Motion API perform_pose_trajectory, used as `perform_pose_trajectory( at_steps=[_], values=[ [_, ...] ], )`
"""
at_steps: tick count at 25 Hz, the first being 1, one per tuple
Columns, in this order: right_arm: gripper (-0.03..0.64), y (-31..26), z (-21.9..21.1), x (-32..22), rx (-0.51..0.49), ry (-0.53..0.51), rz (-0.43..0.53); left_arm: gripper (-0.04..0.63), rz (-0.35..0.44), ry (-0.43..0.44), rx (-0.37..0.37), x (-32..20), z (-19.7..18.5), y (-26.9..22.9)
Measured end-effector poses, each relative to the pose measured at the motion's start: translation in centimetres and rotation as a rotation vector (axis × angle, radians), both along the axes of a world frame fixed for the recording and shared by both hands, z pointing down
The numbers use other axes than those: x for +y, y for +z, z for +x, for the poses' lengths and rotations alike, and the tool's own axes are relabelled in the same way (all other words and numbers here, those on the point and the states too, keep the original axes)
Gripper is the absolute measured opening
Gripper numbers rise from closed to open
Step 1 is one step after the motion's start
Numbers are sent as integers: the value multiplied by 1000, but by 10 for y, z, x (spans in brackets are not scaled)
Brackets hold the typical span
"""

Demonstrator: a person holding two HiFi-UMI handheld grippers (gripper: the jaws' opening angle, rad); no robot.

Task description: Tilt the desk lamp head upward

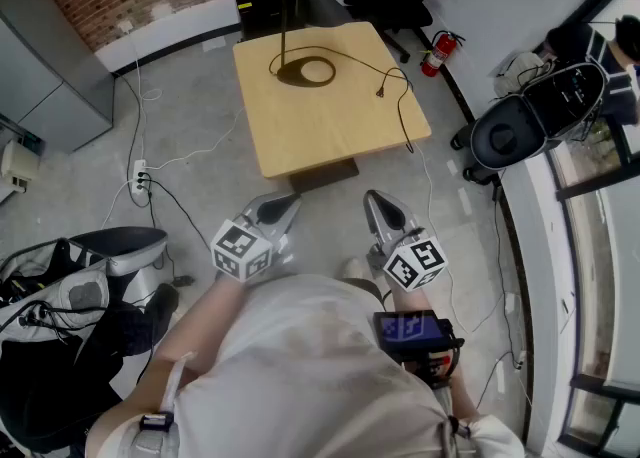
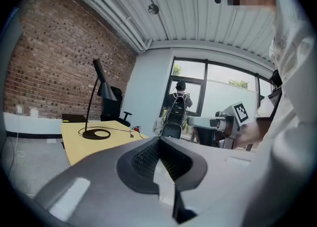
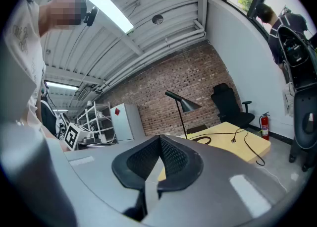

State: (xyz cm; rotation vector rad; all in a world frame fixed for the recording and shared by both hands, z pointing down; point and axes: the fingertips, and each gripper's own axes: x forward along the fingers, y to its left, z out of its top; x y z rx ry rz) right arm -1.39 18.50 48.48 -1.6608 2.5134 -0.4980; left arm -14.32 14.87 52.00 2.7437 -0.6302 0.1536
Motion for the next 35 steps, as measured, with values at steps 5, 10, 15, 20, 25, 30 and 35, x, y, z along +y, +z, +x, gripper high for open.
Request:
perform_pose_trajectory(
  at_steps=[5,10,15,20,25,30,35],
  values=[
    [12,1,17,0,-69,60,16,2,-6,-7,-7,1,4,2],
    [14,-2,31,-3,-82,54,25,2,-3,-21,-11,1,16,1],
    [14,-6,41,-9,-75,29,27,2,-5,-39,-17,-1,28,-2],
    [14,-5,55,-15,-63,5,16,2,-11,-56,-29,-4,43,-3],
    [12,2,77,-16,-69,-21,8,2,-12,-80,-42,0,63,1],
    [12,4,96,-25,-84,-55,15,2,-10,-109,-62,-2,82,2],
    [12,6,120,-31,-103,-93,21,2,-1,-135,-82,-4,106,1]
  ],
)
